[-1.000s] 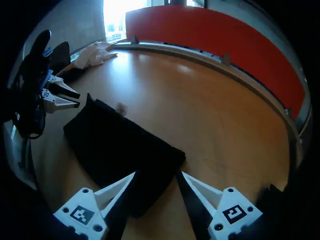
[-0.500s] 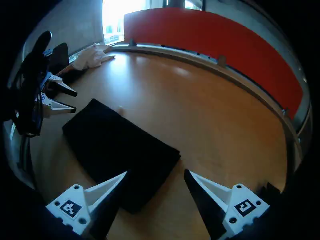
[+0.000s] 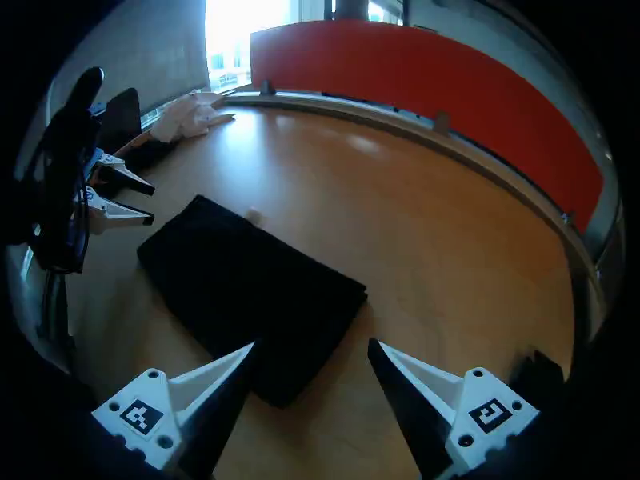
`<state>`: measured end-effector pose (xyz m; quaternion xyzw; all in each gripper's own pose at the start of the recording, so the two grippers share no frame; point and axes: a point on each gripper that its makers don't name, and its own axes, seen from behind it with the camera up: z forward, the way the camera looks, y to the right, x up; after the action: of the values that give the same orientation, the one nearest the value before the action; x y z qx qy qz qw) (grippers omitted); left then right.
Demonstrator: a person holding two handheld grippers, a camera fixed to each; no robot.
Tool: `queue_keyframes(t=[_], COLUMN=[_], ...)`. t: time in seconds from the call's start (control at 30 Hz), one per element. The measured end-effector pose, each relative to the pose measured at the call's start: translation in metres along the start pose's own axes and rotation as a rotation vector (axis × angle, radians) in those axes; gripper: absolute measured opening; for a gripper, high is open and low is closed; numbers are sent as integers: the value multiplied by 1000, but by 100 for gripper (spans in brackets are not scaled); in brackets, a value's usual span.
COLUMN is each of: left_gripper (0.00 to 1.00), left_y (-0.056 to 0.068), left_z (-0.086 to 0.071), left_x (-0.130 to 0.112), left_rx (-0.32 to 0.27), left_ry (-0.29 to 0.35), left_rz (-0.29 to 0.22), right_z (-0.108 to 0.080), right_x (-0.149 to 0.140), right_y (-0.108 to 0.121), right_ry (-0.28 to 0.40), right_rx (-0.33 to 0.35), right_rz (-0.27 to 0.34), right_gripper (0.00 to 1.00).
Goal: Fold towel
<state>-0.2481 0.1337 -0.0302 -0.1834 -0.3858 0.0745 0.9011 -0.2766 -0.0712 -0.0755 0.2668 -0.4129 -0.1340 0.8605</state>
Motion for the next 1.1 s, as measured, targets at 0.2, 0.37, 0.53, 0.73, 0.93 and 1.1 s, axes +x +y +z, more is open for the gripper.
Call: queue_keyframes(t=[0.2,0.37,0.53,0.73,0.93,1.1], left_gripper=[100,100,100,100,100,100], left_y=[2,3,3,-3,-13,-22], left_z=[-10,-17,-20,-26,-37,-48], left_x=[-13,-21,-27,-31,-37,-48], left_rx=[9,17,25,45,82,113], left_ry=[-4,-5,-7,-3,3,4], left_rz=[-29,-52,-69,-84,-125,-172], right_z=[-10,-17,-18,-17,-14,-11], right_x=[-11,-18,-21,-19,-17,-15], right_y=[-5,-9,-10,-9,-12,-17], right_ry=[-4,-3,-5,0,1,1], right_rx=[1,0,3,12,38,63], right_rz=[8,17,21,4,-25,-59], right_gripper=[100,100,100,100,100,100])
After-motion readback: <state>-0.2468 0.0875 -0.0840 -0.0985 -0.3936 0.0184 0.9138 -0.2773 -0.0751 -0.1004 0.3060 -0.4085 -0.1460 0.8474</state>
